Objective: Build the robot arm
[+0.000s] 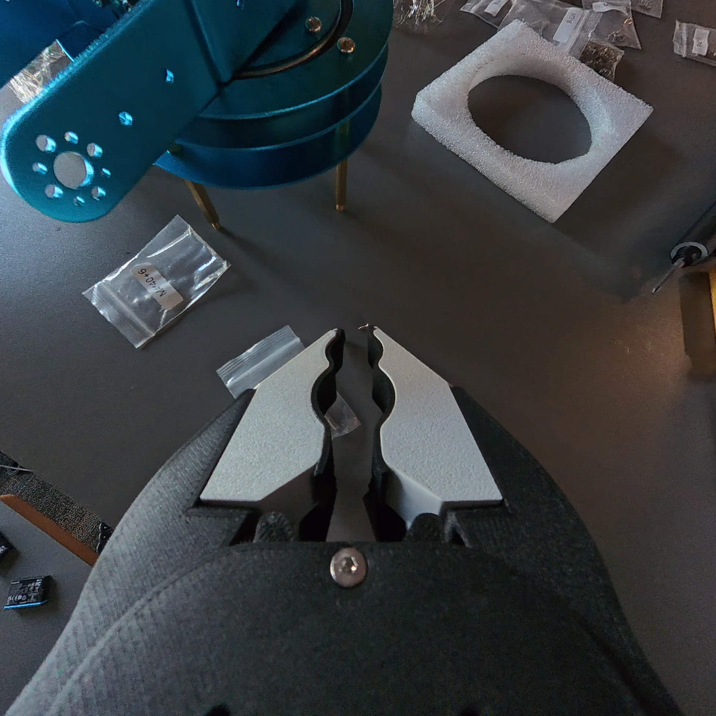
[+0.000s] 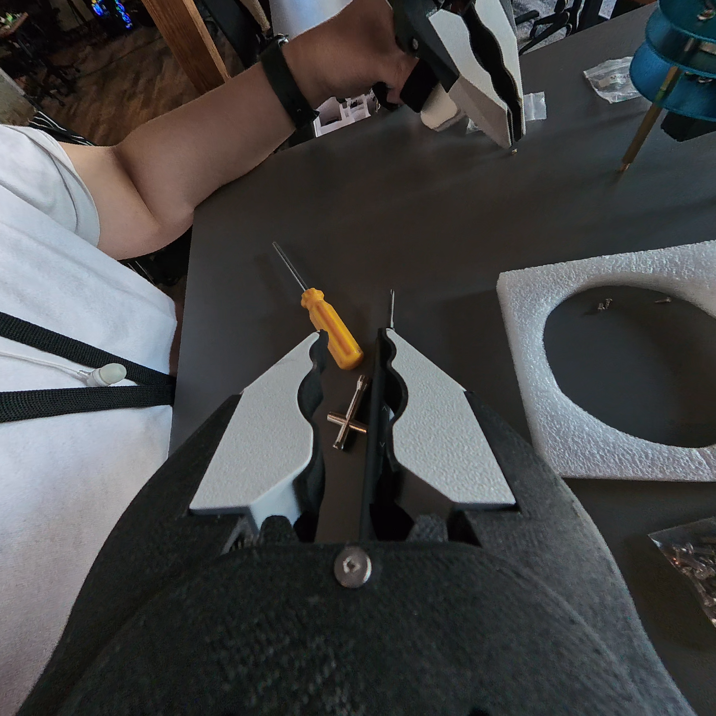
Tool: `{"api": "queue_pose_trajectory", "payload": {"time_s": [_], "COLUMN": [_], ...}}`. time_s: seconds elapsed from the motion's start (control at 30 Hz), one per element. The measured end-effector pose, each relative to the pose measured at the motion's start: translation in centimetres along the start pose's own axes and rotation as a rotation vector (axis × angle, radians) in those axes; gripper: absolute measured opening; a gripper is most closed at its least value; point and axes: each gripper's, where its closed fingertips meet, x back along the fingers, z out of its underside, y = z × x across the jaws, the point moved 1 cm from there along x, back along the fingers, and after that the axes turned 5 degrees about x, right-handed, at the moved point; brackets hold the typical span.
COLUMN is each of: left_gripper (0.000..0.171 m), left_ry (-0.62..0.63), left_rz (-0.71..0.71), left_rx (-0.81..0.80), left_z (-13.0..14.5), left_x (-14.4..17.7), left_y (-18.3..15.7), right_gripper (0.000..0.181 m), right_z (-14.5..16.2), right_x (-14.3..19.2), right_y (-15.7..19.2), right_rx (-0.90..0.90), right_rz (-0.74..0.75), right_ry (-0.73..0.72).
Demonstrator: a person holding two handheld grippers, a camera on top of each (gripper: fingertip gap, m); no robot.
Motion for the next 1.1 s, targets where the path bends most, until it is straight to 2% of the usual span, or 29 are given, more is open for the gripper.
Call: {"api": "queue_pose_trajectory", "payload": {"time_s": [0.43, 0.6, 0.67, 1.1], "left_gripper": [0.015, 0.018, 0.018, 0.012], "left_ry": [-0.03, -0.016, 0.013, -0.004], "left_rz": [-0.007, 0.082, 0.086, 0.102], "left_rx": [-0.034, -0.075, -0.095, -0.107], "left_z": [-0.4, -0.3, 0.1, -0.6], "left_x": [0.8, 0.6, 0.0, -0.3], "left_y": [0.4, -0.4, -0.3, -0.1], "right_gripper": [0.026, 0.025, 0.025, 0.026], "right_z": [0.2, 0.2, 0.3, -0.1], "right_x": [0.1, 0.0, -0.1, 0.2], "right_y": [-0.4, -0.5, -0.4, 0.1], "right_rx": [0.005, -0.012, -0.004, 0.007], "right_rz": [0.017, 0.01, 0.011, -0.006], "right_ry": [0.006, -0.001, 0.007, -0.001]}}
